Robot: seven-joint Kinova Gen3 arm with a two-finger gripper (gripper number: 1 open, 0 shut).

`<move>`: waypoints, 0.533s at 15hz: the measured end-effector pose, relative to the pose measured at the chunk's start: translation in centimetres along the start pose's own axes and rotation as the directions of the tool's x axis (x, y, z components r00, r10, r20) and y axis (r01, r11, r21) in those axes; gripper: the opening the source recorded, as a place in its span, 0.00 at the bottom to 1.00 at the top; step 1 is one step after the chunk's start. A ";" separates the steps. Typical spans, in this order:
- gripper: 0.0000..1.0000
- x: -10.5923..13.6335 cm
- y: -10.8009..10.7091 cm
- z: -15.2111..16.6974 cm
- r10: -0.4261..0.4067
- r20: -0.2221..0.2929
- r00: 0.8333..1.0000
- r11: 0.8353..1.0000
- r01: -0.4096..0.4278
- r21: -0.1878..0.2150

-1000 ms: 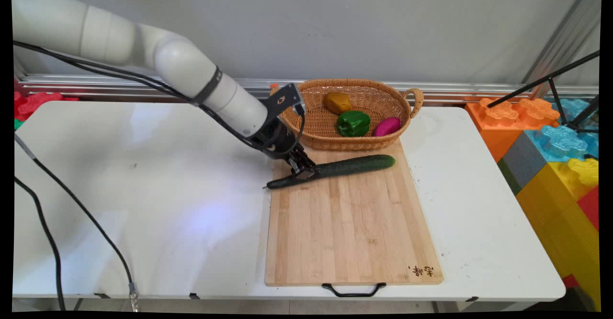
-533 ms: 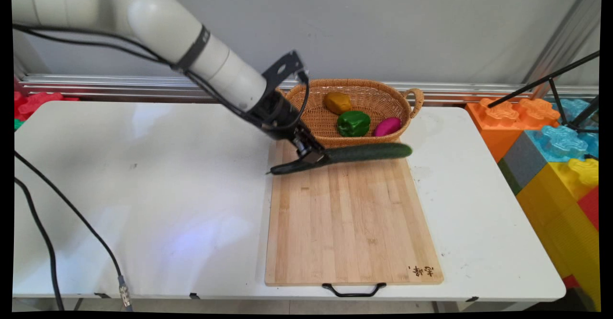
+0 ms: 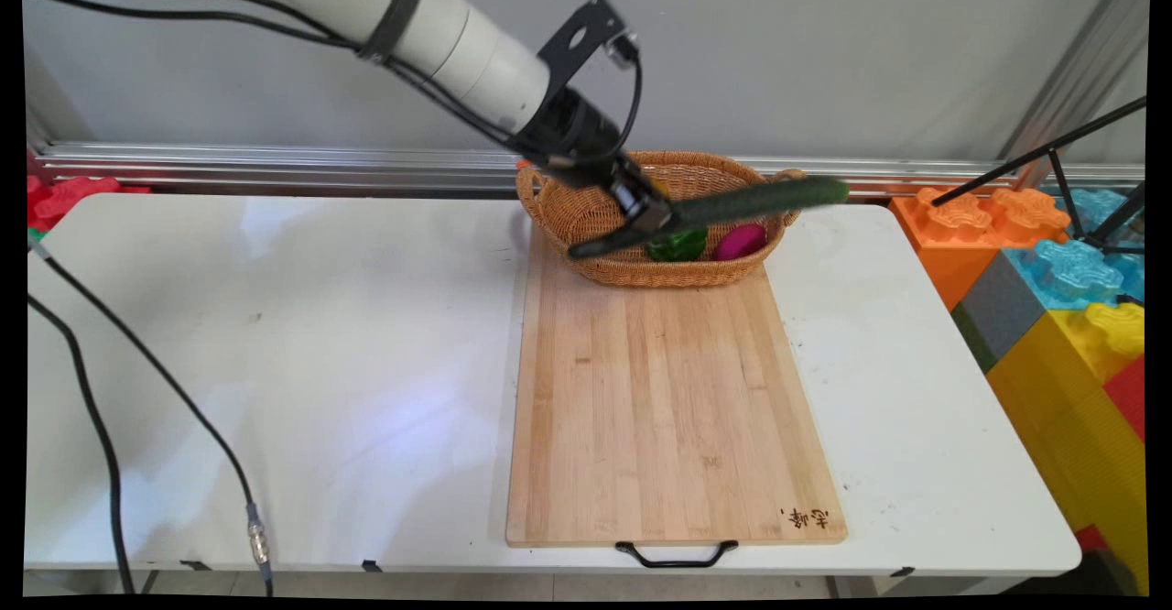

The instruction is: Place the picked object in the vegetable basket

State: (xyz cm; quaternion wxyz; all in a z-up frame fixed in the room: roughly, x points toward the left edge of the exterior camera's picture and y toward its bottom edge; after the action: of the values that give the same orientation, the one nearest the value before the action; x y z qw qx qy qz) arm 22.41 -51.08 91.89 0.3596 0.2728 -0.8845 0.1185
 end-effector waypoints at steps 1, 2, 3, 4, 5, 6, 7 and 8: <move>0.00 0.3 -0.4 0.2 0.005 -0.007 1.000 1.000 -0.005 0.019; 0.00 0.5 -1.1 0.5 0.014 -0.015 1.000 0.999 -0.013 0.049; 0.00 0.7 -1.6 0.8 0.020 -0.019 1.000 0.997 -0.018 0.069; 0.00 0.6 -2.5 1.3 0.024 -0.020 1.000 0.995 -0.022 0.096; 0.00 0.4 -3.1 1.7 0.025 -0.017 1.000 0.993 -0.023 0.115; 0.00 0.0 -4.0 2.5 0.026 -0.011 1.000 0.990 -0.024 0.138; 0.00 -0.3 -4.6 3.0 0.026 -0.005 1.000 0.988 -0.025 0.151; 0.00 -1.0 -5.5 4.1 0.026 0.005 1.000 0.985 -0.026 0.171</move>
State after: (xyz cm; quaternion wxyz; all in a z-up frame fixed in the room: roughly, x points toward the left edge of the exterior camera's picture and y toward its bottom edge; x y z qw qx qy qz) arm 23.79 -56.86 88.32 0.3321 0.2913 -0.8750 0.1982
